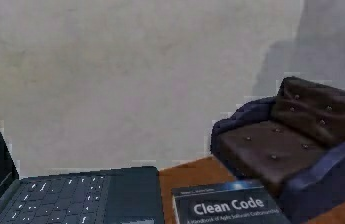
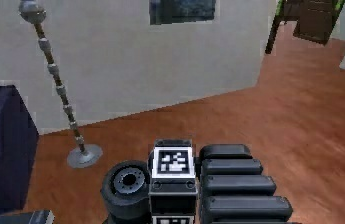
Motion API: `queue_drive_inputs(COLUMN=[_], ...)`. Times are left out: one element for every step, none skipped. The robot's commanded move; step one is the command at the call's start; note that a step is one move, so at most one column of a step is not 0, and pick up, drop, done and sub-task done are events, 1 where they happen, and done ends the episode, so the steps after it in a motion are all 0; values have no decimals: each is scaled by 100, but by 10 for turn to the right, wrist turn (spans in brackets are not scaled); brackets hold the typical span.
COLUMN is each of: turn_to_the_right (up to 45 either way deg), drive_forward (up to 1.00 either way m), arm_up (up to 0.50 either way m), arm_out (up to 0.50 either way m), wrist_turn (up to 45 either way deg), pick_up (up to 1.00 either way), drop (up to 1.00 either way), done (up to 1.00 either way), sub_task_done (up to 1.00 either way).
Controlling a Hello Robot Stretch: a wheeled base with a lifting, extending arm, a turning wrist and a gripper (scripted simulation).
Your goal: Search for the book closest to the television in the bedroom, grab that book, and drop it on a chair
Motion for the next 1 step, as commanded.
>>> queue_drive_inputs(turn_to_the_right=[-150], drive_forward=[0], arm_up=[0], arm_out=[0], wrist_turn=[0], pick_up=[0], drop=[0], done=[0], sub_task_done=[0])
